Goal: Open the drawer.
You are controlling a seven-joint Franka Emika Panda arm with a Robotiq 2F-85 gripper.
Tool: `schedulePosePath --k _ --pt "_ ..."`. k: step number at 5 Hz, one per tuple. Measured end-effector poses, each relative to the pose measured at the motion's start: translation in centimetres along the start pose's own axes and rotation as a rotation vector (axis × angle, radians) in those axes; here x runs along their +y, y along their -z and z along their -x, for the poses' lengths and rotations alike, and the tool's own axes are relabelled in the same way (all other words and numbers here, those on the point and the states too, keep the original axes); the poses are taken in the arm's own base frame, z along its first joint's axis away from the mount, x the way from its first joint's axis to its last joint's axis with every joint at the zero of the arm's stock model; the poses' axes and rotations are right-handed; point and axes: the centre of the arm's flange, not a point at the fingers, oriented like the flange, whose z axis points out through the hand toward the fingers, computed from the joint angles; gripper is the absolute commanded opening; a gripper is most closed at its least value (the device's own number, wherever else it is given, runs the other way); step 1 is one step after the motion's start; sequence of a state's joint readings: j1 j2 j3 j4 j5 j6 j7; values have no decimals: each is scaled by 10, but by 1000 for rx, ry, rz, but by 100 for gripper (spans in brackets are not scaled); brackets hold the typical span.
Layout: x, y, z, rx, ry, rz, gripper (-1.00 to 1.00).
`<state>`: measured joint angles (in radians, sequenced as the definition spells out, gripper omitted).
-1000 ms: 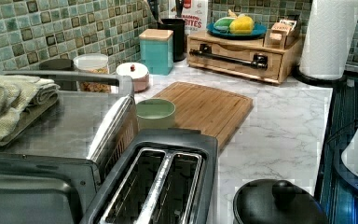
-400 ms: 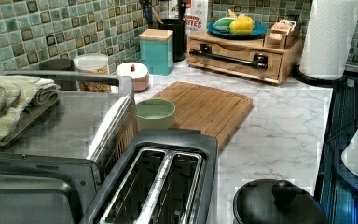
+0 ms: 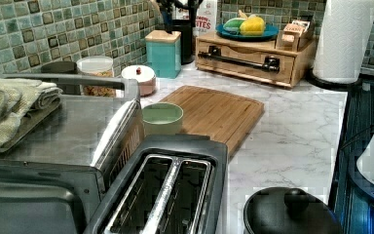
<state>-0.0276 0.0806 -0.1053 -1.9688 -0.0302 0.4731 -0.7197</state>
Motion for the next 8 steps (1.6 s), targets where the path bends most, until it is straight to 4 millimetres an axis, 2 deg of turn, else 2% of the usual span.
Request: schedulePosePath --k 1,2,3,4,5,8 --pt "47 -16 -8 29 28 8 100" --pt "100 -30 -14 73 -36 29 100" --pt "144 -43 -9 99 -76 84 100" --pt "175 -53 3 78 -96 129 100" --pt "192 -64 10 66 -105 154 100" --pt "189 -102 4 116 -53 192 100"
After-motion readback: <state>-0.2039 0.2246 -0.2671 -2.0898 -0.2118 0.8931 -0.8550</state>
